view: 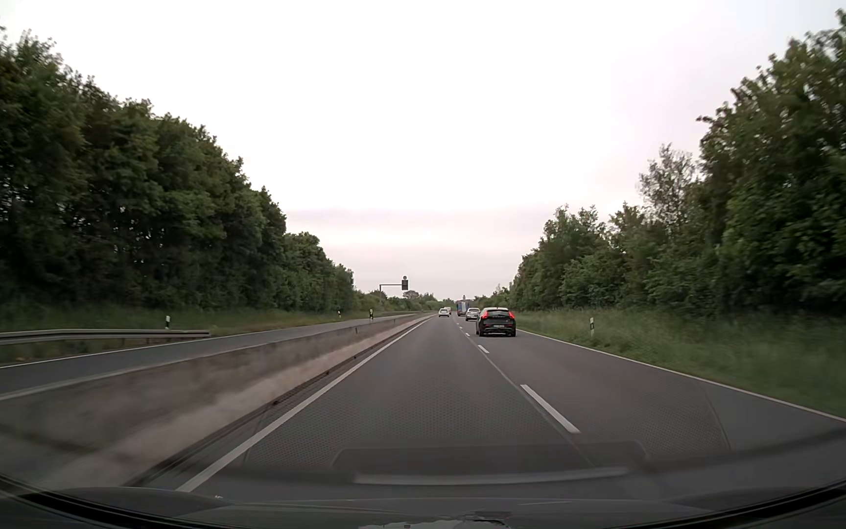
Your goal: Follow the waypoints while adhering to traffic rules and regulations
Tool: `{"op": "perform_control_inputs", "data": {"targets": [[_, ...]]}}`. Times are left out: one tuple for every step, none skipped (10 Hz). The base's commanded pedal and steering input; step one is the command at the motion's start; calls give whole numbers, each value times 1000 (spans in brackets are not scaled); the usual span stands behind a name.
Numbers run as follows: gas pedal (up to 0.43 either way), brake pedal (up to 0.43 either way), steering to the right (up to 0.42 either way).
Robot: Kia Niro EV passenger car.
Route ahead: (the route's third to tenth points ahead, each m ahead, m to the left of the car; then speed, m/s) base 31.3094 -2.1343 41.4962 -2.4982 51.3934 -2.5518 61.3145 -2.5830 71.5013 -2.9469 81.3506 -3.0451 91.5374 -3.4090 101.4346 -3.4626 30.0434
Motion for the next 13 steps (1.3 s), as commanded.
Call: {"op": "perform_control_inputs", "data": {"targets": [[0,67,2],[0,67,2],[0,61,2],[0,55,2],[0,43,1],[0,0,2],[0,0,2],[0,0,2],[0,0,2],[0,0,2],[0,0,2],[0,0,2],[0,0,2]]}}
